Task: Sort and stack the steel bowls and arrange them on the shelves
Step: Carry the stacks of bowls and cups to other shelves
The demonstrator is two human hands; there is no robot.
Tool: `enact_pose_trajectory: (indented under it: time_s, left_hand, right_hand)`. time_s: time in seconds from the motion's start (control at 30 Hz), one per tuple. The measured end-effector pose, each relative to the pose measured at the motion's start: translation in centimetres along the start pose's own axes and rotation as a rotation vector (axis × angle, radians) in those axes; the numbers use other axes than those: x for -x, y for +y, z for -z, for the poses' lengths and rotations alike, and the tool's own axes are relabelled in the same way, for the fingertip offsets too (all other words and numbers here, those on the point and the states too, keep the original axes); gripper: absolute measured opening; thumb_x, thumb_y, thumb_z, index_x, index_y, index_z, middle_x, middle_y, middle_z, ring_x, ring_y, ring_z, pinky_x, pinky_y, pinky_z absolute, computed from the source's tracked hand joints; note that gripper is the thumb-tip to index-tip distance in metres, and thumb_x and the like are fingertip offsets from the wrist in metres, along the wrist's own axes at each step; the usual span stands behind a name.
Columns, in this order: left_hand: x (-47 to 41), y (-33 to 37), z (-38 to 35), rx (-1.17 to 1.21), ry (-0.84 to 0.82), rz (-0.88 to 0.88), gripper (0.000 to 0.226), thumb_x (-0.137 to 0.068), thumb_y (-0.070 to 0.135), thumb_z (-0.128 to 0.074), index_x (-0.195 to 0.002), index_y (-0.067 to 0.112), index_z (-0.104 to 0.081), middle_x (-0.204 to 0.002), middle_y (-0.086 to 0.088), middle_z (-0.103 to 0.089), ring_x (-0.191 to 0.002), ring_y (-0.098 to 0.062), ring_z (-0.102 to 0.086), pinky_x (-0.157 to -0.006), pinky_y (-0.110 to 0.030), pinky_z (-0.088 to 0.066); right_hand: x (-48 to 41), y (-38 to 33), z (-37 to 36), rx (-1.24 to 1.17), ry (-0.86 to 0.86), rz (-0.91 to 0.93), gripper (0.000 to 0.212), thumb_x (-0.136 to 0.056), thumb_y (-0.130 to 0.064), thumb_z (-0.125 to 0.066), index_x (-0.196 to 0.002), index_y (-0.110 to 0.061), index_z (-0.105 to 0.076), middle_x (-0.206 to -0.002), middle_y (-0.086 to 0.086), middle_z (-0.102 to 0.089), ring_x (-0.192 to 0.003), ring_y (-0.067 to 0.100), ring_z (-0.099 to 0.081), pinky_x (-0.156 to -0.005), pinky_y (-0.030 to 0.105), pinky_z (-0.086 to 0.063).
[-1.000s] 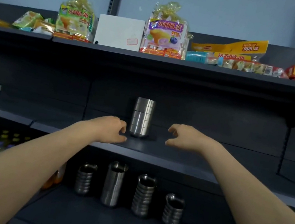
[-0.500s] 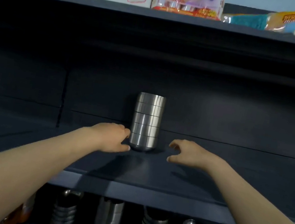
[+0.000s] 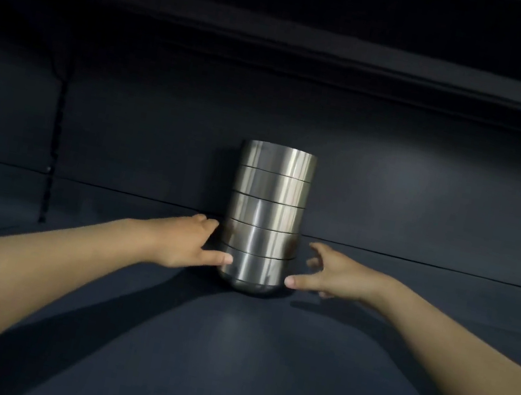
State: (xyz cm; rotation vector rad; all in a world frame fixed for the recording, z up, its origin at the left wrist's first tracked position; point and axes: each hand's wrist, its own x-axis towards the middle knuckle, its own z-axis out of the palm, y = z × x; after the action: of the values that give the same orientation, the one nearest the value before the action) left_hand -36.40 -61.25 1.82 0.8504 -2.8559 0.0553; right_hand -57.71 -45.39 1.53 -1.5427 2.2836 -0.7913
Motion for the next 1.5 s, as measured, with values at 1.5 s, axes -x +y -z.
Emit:
enact_pose_trajectory:
  time_s: [1.5]
  left_hand:
    - [9.0,11.2,0.1,1.107,0.332,-0.060,0.082,-0.049,0.042,-0.083,-0.124,0.034,-0.051,-0.114,0.015,-0.065,-0.109,-0.007,-0.060,-0.098,-0.042,-0.049]
  right_hand:
    - [12.0,-0.6,0.2,-0.526,0.211,0.219,0.072,-0.061,-0.022,-0.087,-0.120,-0.023,-0.046,-0.104,-0.009,-0.065,-0.080,0.003,-0.064,-0.054,0.013,-0.046]
